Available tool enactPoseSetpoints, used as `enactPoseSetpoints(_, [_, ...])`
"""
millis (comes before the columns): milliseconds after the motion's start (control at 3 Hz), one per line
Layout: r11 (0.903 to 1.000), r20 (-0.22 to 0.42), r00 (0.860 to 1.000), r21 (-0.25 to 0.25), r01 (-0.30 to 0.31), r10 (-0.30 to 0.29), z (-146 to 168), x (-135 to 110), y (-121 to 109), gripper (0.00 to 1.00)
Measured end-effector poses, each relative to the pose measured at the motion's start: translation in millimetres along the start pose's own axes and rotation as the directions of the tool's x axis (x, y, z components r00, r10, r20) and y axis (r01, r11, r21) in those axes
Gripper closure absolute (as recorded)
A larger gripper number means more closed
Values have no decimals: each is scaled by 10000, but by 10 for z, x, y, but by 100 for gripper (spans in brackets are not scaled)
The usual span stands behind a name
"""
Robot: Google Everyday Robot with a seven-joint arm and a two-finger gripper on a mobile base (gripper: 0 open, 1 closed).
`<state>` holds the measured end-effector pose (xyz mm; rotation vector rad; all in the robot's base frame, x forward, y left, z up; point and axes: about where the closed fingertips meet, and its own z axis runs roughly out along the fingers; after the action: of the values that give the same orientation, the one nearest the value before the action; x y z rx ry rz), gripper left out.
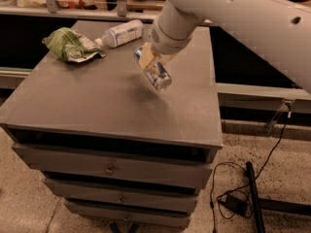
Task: Move redbull can near blue plastic bottle
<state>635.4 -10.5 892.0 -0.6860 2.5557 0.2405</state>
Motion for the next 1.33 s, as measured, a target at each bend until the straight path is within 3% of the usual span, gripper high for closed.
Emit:
enactPoseSetpoints(333, [9737, 745, 9714, 500, 2222, -2255, 41, -393, 143, 100])
enactPoseSetpoints(667, [8902, 685, 8934, 1467, 4313, -4441, 151, -694, 161, 100])
enactPoseSetpoints(1000, [8102, 508, 8240, 2258, 5409, -5642, 240, -876, -45, 100])
enactPoseSetpoints(1333, [7952, 438, 8101, 2287, 5616, -5847, 250, -876, -45, 100])
